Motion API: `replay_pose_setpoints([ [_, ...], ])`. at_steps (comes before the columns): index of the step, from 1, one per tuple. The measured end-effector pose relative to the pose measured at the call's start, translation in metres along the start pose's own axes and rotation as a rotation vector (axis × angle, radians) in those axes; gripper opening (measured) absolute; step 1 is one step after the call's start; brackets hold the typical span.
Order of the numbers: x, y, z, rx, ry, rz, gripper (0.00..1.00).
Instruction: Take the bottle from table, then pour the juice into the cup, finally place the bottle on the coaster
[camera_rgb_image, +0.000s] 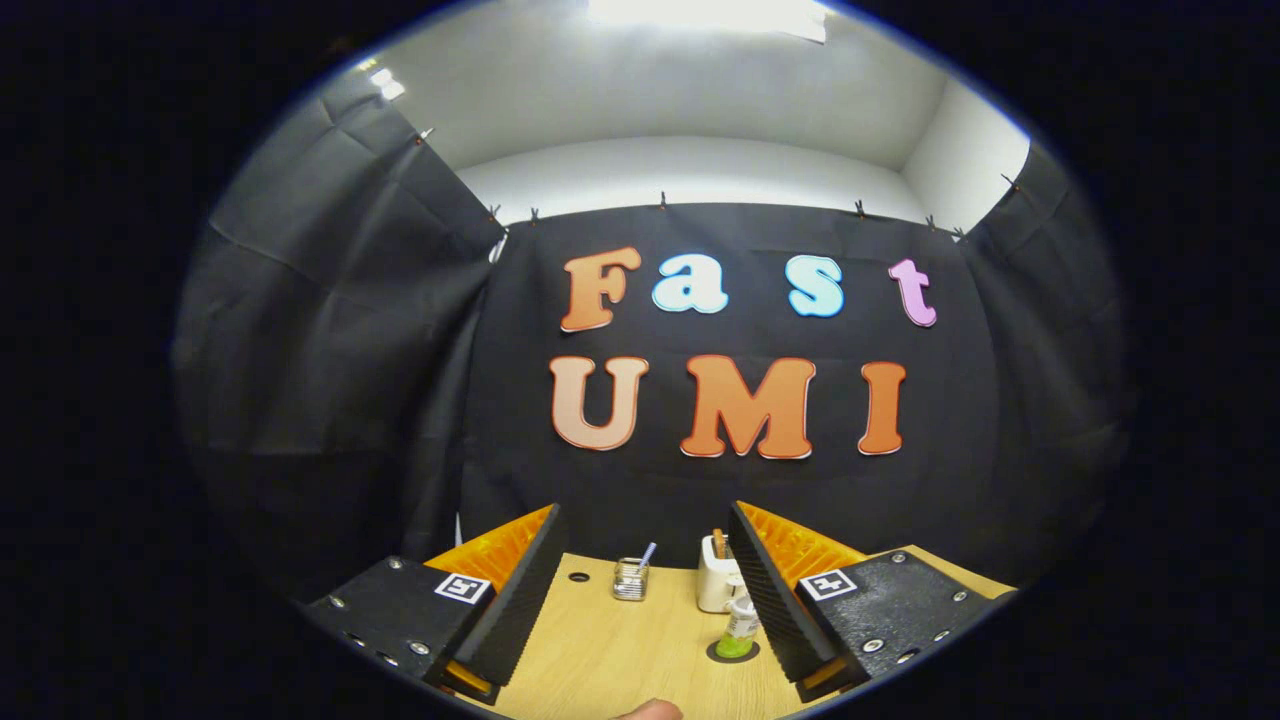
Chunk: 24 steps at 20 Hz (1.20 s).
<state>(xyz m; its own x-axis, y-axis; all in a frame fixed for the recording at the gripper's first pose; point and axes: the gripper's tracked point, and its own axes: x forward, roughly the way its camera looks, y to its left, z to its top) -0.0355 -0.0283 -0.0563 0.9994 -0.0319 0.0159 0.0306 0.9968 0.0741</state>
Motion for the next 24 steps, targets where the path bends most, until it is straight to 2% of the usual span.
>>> replay_pose_setpoints([
  [3, -0.024, 0.028, 0.022, 0.034, -0.057, 0.077, 0.96],
  [10, -0.053, 0.047, 0.022, 0.042, -0.054, 0.091, 0.97],
  [19, -0.052, 0.034, -0.002, 0.062, -0.017, 0.028, 0.97],
  [24, -0.051, 0.021, -0.011, 0.021, -0.007, -0.015, 0.97],
])
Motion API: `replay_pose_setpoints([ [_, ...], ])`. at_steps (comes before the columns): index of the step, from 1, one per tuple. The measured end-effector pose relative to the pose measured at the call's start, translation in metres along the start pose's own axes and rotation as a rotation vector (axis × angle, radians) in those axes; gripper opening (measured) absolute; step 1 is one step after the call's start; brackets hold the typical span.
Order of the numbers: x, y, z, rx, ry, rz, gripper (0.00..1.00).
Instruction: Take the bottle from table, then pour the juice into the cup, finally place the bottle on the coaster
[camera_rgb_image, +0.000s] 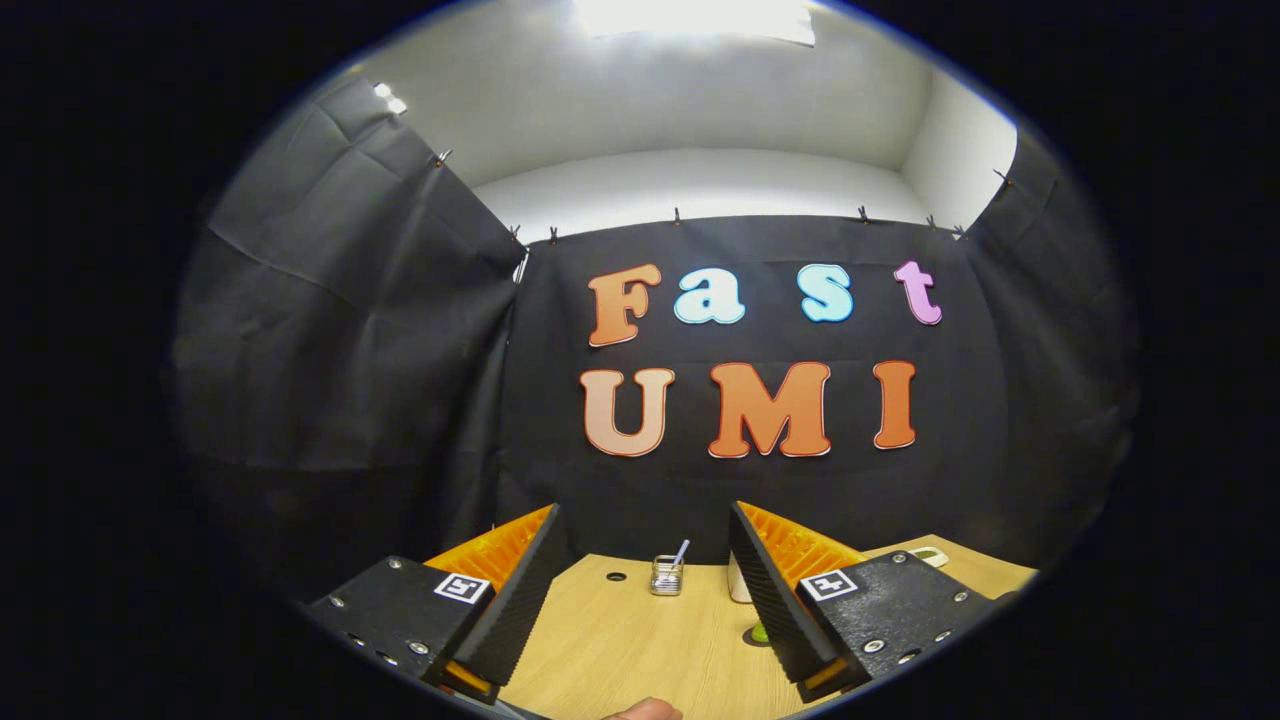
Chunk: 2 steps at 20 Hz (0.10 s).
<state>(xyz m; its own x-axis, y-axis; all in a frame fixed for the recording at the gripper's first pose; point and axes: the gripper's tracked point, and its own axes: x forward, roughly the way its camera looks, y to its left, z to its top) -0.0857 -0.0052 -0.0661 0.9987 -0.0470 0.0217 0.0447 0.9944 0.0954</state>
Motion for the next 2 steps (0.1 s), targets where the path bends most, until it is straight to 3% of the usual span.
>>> replay_pose_setpoints([
  [2, 0.0028, 0.0036, -0.0006, -0.015, -0.002, 0.000, 0.97],
])
